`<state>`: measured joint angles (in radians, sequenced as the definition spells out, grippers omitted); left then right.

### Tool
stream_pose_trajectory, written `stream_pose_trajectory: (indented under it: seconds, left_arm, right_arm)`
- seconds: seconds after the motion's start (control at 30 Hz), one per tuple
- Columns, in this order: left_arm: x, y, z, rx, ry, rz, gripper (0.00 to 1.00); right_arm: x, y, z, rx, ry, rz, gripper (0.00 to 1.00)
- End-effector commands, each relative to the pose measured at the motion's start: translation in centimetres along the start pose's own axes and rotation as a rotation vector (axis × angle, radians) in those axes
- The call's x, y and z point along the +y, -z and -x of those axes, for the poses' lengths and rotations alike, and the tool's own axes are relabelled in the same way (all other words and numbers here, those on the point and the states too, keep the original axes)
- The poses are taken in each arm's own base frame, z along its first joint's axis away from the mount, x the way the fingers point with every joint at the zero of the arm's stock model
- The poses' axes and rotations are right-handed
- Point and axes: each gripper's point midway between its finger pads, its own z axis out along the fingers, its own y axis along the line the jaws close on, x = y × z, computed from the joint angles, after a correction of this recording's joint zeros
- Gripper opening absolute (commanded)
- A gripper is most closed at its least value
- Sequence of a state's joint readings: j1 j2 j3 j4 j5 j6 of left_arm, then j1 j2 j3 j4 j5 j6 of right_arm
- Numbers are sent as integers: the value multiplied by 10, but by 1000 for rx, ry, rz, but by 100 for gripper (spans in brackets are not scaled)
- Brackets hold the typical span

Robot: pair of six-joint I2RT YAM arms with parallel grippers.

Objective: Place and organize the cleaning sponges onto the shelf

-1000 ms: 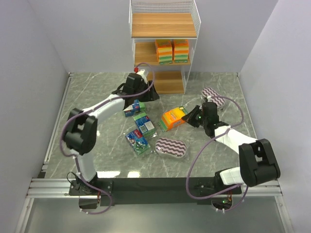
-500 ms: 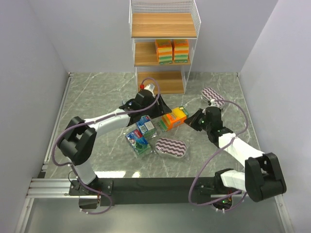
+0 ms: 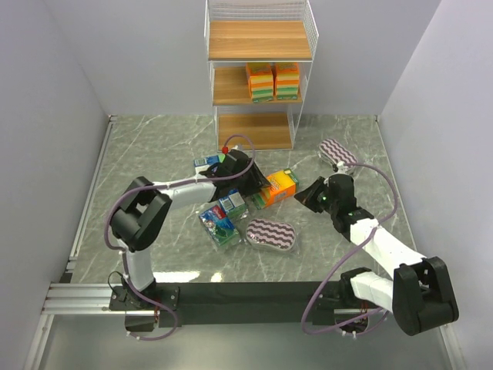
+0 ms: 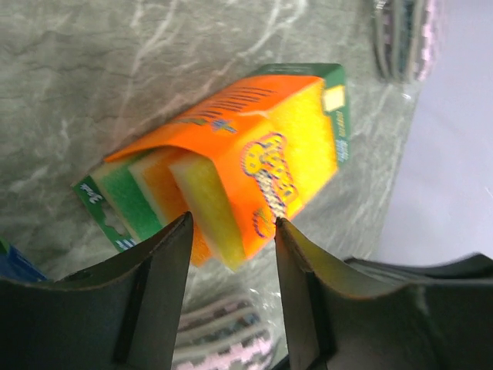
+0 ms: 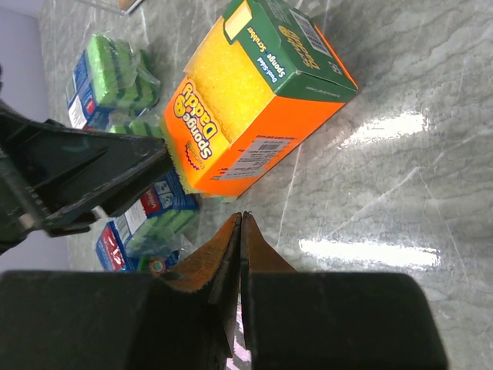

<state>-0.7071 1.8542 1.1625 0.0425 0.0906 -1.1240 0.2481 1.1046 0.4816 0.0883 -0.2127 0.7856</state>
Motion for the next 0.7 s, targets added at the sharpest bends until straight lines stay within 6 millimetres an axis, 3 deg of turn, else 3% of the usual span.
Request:
stream_pose_trajectory:
  seconds: [0.0,0.17,0.3,0.33,0.37,0.4,0.67]
  left_arm:
    - [-12,-11,8,-31,24,-24,52]
    - [-4,-25,7,-11,32,-5,46]
    - [3,-31,7,-11,43,-7,23]
    - [3,-32,6,-4,43,-11,10]
    - [2,-32,5,-2,41,-15,4]
    - [2,-33,5,-2,40,-19,0]
    - [-12,-15,8,-13,37,-74,0]
  right_arm:
    - [0,4,6,-31,24,4,7]
    - [-2,8,6,-35,29,-5,7]
    - [-2,13,8,-51,34,-6,5]
    - [-2,13,8,-53,35,-6,4]
    - [-2,14,8,-54,36,-8,4]
    - [-2,15,8,-55,38,-6,4]
    - [-3,18,7,-58,34,-5,3]
